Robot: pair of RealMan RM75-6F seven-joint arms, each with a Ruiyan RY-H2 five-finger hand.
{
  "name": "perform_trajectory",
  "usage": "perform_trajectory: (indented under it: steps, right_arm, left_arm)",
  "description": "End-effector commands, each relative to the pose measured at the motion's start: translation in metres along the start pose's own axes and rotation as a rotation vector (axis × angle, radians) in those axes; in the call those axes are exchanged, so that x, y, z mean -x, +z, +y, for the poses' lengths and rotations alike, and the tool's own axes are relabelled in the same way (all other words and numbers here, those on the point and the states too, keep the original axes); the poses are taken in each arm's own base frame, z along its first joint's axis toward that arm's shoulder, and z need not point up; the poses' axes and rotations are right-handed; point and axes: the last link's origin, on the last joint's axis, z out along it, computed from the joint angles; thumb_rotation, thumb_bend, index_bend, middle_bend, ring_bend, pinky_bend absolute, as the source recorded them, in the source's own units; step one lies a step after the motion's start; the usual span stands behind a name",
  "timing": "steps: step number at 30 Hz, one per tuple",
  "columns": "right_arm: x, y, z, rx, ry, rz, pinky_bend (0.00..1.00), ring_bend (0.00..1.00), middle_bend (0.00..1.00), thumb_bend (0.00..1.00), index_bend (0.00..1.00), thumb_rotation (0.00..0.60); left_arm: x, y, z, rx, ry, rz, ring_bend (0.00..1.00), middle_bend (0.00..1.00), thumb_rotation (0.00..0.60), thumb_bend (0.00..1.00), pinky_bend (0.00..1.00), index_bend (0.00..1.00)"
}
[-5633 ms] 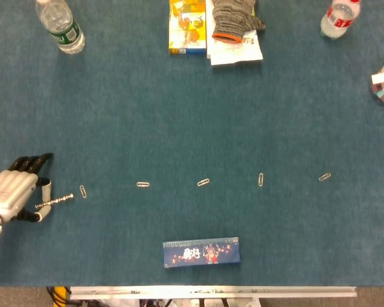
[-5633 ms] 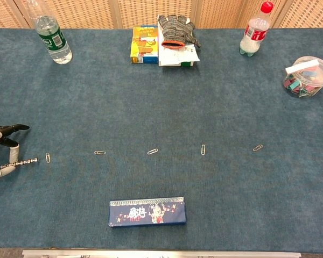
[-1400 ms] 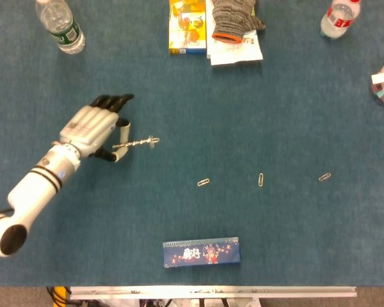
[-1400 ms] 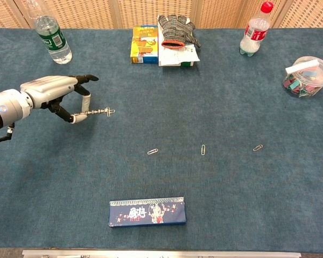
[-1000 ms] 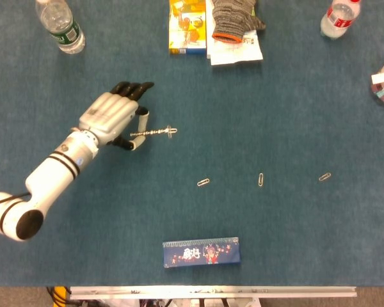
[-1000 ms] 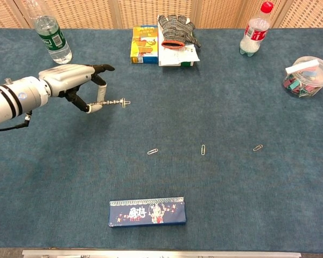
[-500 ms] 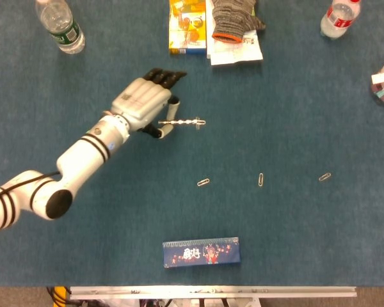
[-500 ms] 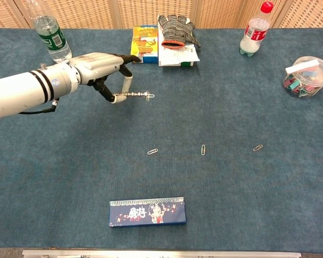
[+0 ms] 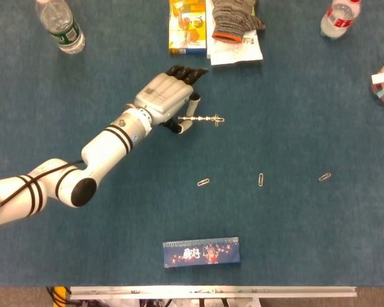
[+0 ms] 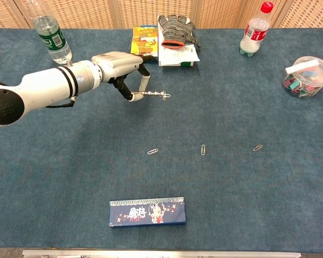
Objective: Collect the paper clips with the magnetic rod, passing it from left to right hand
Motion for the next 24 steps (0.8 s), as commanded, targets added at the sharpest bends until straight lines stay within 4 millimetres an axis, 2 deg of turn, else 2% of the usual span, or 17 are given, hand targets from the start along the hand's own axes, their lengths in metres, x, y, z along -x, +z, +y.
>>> perform_trajectory:
  steps: [1,9,11,13,17,20,24]
  right_arm:
    - [-0.001,0.000,0.000,0.001,-0.001,0.001,0.27,0.32,0.41,0.02,0.58,0.600]
    - [-0.001,0.000,0.000,0.000,-0.001,0.004,0.27,0.32,0.41,0.02,0.58,0.600]
    - [0.000,-0.001,-0.001,0.002,0.001,0.002,0.27,0.32,0.41,0.02,0.58,0.600]
    - [0.000,-0.001,-0.001,0.002,0.001,0.002,0.27,0.32,0.41,0.02,0.58,0.600]
    - [0.001,-0.001,-0.002,0.000,0.001,-0.001,0.27,0.32,0.41,0.02,0.58,0.600]
    - [0.002,-0.001,-0.003,-0.003,0.003,-0.004,0.27,0.32,0.41,0.02,0.58,0.600]
    - [0.005,-0.001,-0.006,-0.009,0.007,-0.012,0.27,0.32,0.41,0.02,0.58,0.600]
  left_arm:
    - [-0.002,0.003,0.002,0.002,-0.002,0.004,0.00,0.00,0.600,0.36,0.00,0.62]
    - [-0.008,0.007,0.010,0.019,-0.012,0.017,0.00,0.00,0.600,0.36,0.00,0.58]
    - [-0.009,0.006,0.012,0.026,-0.012,0.018,0.00,0.00,0.600,0.36,0.00,0.49]
    - [-0.010,0.006,0.012,0.029,-0.010,0.019,0.00,0.00,0.600,0.36,0.00,0.33]
    - [-0.010,0.002,0.009,0.021,-0.008,0.023,0.00,0.00,0.600,0.36,0.00,0.09]
    - [-0.009,-0.001,0.005,0.009,-0.012,0.025,0.00,0.00,0.600,0.36,0.00,0.04]
    - [-0.007,-0.011,-0.006,-0.023,-0.006,0.031,0.00,0.00,0.600,0.36,0.00,0.04]
